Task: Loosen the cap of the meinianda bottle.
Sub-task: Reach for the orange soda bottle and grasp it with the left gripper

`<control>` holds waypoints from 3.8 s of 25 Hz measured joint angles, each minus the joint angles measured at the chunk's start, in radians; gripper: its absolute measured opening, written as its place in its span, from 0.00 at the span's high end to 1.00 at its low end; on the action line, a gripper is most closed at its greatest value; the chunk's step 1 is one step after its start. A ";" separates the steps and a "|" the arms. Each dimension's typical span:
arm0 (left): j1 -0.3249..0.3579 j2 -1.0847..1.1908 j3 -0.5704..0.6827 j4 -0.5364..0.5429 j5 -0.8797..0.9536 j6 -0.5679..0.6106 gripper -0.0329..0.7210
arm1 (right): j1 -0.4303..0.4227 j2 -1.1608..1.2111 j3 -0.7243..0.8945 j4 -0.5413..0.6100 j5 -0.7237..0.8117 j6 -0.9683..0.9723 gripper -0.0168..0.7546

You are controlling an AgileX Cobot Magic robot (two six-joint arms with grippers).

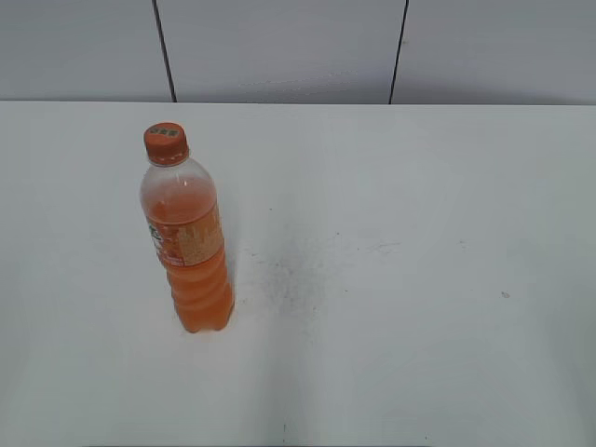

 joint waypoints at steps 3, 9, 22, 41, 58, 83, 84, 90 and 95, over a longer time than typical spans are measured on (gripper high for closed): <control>0.000 0.000 0.000 0.000 0.000 0.000 0.54 | 0.000 0.000 0.000 0.001 0.000 0.000 0.25; 0.000 0.000 -0.010 0.013 -0.045 0.000 0.27 | 0.000 0.000 0.000 0.001 0.000 0.000 0.25; 0.000 0.273 0.288 0.179 -1.014 0.000 0.28 | 0.000 0.000 0.000 0.001 0.000 0.000 0.25; 0.002 1.101 0.162 0.125 -1.413 -0.081 0.44 | 0.000 0.000 0.000 0.001 0.000 0.000 0.25; 0.484 1.651 -0.166 1.587 -2.120 -0.938 0.45 | 0.000 0.000 0.000 0.001 0.000 0.000 0.25; 0.092 1.927 -0.151 1.631 -2.029 -0.718 0.26 | 0.000 0.000 0.000 0.001 0.000 0.000 0.25; 0.092 1.941 -0.151 1.607 -2.044 -0.684 0.26 | 0.000 0.000 0.000 0.001 0.000 0.000 0.25; 0.092 2.012 -0.151 1.500 -2.156 -0.551 0.26 | 0.000 0.000 0.000 0.001 0.000 0.000 0.25; 0.092 2.047 -0.151 1.461 -2.221 -0.509 0.26 | 0.000 0.000 0.000 0.001 0.000 0.000 0.25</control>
